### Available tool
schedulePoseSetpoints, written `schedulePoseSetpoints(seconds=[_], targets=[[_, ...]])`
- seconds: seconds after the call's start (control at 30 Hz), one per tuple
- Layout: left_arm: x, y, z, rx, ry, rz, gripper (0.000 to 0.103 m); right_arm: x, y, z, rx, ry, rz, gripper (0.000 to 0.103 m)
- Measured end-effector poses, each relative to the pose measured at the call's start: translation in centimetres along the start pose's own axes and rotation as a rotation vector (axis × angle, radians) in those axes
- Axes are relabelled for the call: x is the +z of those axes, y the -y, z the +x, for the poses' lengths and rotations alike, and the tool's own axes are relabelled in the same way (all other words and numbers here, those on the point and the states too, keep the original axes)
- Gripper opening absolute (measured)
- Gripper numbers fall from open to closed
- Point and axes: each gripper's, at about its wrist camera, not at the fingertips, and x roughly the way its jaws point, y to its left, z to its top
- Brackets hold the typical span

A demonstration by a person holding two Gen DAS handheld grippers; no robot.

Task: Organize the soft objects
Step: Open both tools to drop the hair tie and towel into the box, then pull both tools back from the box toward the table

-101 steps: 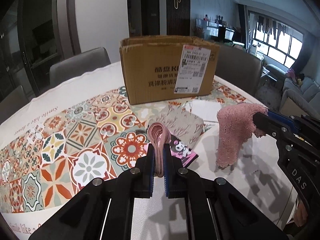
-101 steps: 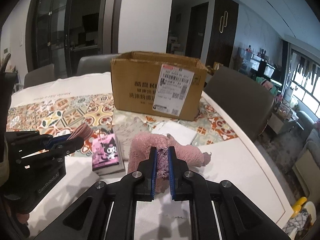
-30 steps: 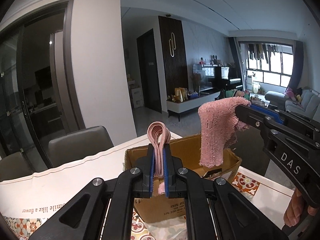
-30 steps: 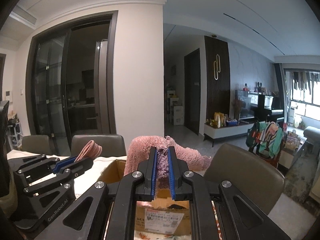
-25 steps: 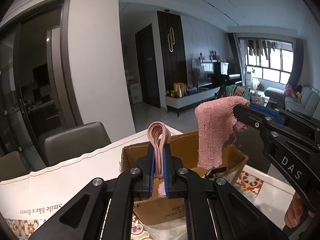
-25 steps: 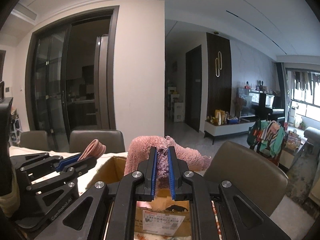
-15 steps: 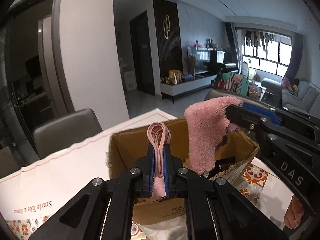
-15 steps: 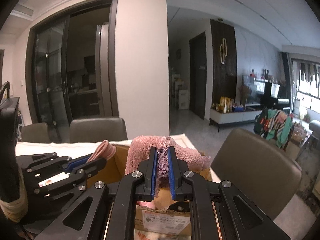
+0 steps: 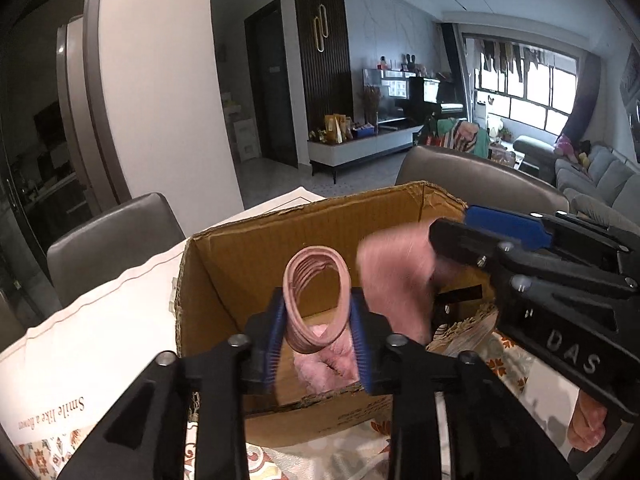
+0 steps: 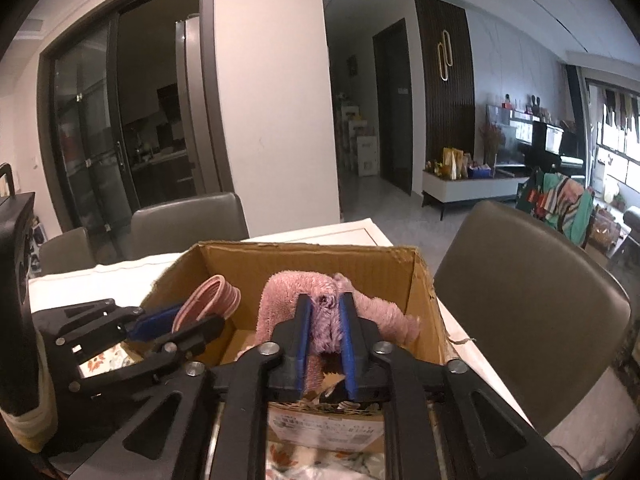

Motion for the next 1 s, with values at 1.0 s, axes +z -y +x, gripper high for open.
schedulePoseSetpoints(seconds=[1.0], targets=[[-0.9, 0.9, -11.5, 0.063, 0.067, -0.07, 0.055, -0.7, -1.5, -9.7, -0.029, 0.04, 0.031, 0.041]])
